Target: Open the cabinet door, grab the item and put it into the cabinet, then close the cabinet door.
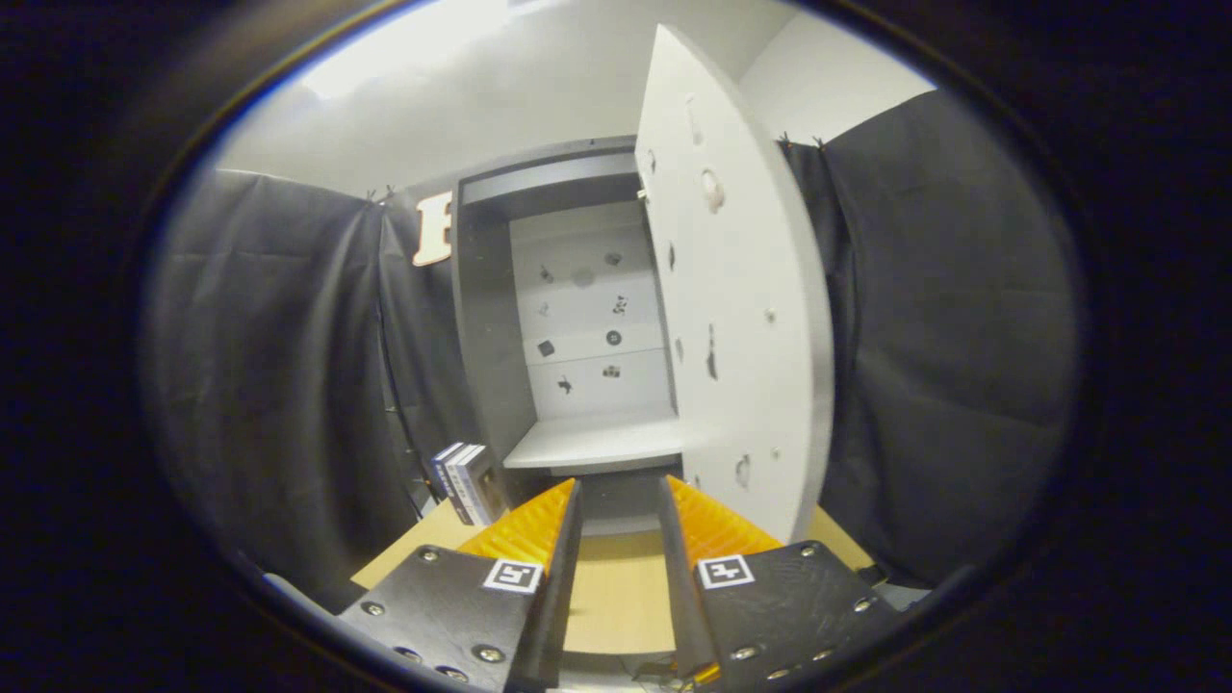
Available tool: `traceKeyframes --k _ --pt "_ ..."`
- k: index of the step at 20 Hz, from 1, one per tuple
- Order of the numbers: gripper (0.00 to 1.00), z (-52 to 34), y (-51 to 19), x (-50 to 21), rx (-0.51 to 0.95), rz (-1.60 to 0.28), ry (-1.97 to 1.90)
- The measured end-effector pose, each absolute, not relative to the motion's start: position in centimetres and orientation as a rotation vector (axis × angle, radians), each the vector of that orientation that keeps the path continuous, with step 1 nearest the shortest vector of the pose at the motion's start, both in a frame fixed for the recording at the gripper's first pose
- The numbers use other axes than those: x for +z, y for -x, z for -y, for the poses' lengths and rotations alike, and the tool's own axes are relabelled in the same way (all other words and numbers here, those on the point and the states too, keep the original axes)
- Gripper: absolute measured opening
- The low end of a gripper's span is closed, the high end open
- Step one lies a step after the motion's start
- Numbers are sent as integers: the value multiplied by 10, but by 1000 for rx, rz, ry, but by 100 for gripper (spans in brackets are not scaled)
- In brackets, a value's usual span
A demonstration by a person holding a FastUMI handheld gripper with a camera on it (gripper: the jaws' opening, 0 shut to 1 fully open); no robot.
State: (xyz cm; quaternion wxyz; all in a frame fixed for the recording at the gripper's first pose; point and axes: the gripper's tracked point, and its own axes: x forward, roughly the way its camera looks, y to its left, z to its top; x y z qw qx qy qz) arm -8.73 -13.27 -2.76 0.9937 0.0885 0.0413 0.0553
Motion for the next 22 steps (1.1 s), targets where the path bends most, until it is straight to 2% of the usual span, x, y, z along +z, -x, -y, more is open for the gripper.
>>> traceKeyframes --k 1,4,5,6,9,22 --pt "49 121 81 -41 119 -103 -178" --pt "81 91 56 -87 131 -182 -185" --pt "88 80 46 -103 135 -203 -192" --pt "88 71 37 -119 133 -225 -199" --pt "97 45 11 -169 136 -300 -236" --pt "99 -44 -56 -332 217 -562 -262"
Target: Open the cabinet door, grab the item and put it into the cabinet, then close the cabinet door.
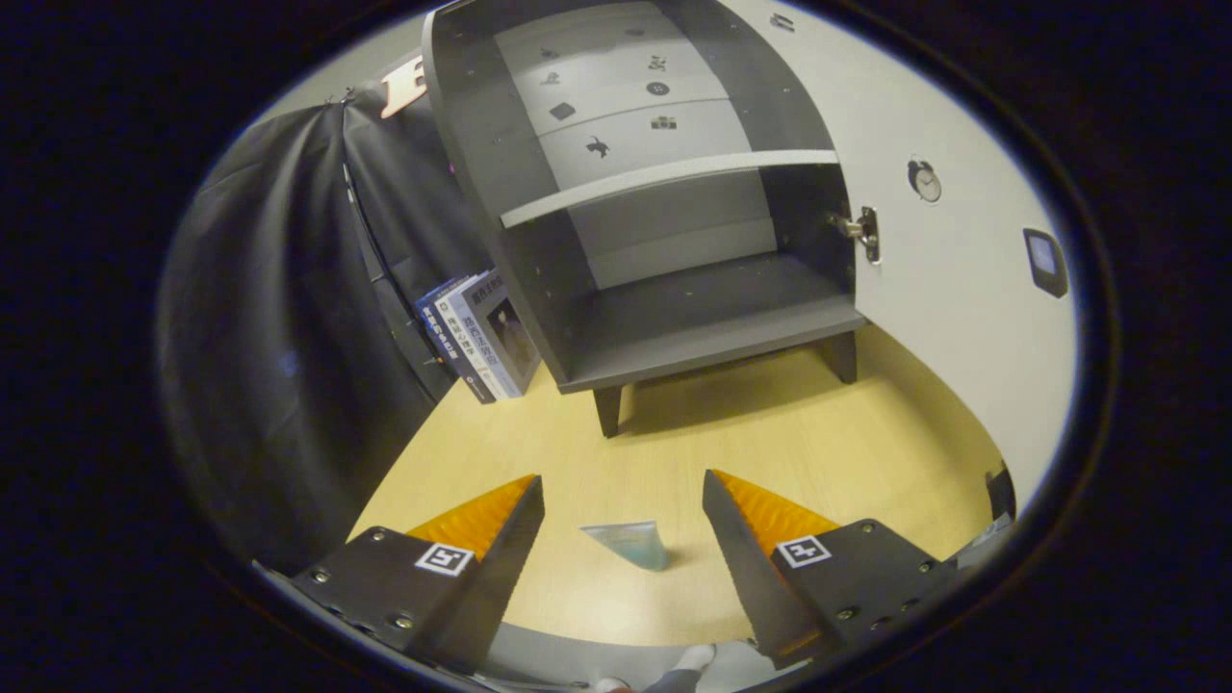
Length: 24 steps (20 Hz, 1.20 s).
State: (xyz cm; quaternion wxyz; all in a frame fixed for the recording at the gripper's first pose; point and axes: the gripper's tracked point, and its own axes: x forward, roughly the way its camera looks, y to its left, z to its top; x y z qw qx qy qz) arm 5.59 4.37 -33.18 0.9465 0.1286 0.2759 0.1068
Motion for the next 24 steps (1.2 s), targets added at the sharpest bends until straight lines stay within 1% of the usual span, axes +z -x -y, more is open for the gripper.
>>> traceKeyframes --k 5,8,11,13,19,24 --pt "99 -59 -60 -387 220 -654 -228" --pt "95 -58 -59 -414 195 -701 -201" --pt "65 -58 -58 -421 185 -707 -203" --pt "58 -54 -61 -420 180 -711 -191" --pt "58 -43 -72 -366 204 -626 -145" --pt "58 -39 -75 -341 213 -590 -154"
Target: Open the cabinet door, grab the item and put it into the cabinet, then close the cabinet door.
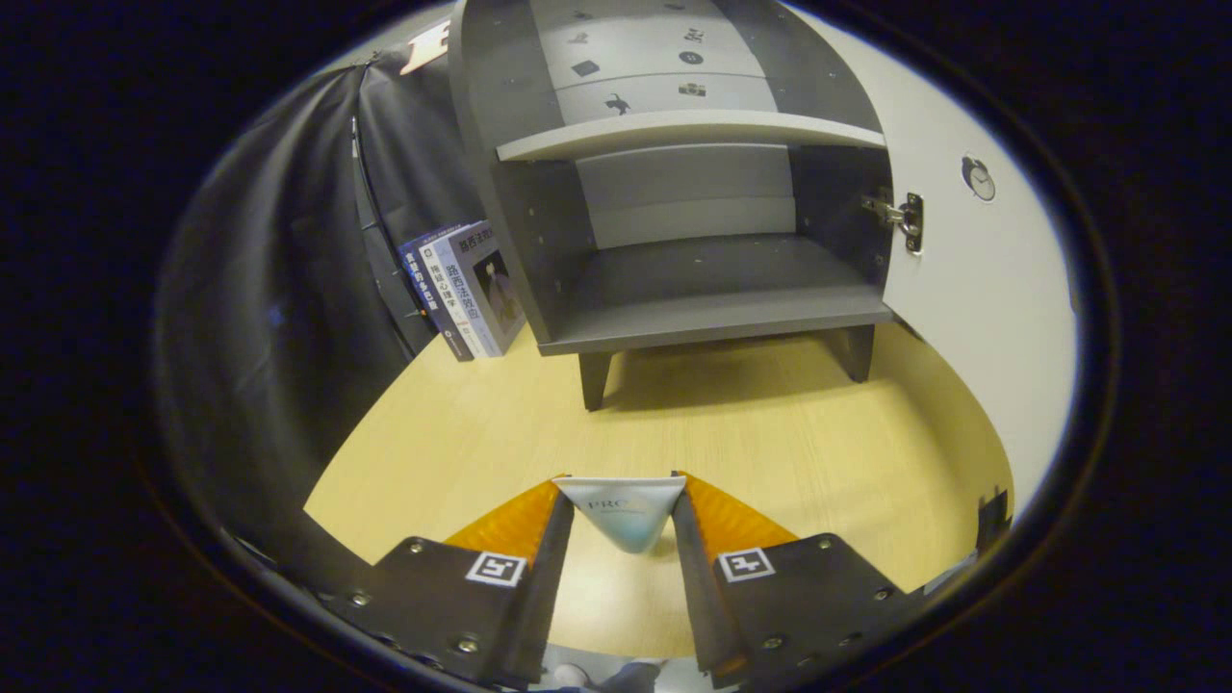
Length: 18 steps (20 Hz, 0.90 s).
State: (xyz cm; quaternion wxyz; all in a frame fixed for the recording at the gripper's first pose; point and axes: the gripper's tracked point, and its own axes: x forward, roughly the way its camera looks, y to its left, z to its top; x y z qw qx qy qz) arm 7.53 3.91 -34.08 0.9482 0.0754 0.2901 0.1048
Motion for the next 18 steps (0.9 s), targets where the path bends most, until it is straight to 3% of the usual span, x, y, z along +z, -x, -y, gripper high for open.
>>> traceKeyframes --k 18 --pt "58 5 -205 -62 195 -151 -113"
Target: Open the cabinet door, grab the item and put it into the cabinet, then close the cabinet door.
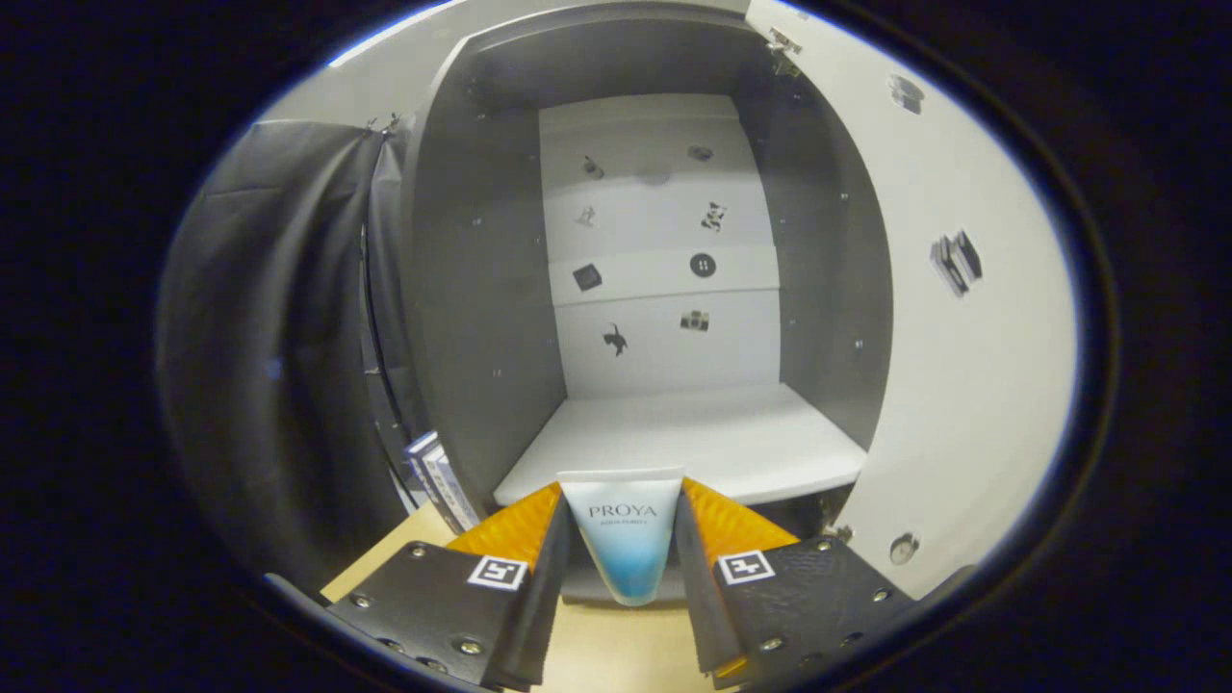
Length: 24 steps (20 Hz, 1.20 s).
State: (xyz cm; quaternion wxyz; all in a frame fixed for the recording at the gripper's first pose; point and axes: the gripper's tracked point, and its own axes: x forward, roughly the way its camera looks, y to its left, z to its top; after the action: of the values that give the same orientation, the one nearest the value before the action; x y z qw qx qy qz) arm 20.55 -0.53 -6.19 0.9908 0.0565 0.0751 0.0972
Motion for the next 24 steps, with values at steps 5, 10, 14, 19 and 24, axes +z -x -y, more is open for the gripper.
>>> traceKeyframes --k 5,10,14,19,24 --pt "58 8 -267 -30 192 -91 -118" --pt "57 5 -321 -51 177 -120 -113" --pt "57 7 -327 -53 172 -120 -134" --pt "61 10 -327 -56 191 -154 -165" --pt "86 14 -327 -61 148 -168 -144"
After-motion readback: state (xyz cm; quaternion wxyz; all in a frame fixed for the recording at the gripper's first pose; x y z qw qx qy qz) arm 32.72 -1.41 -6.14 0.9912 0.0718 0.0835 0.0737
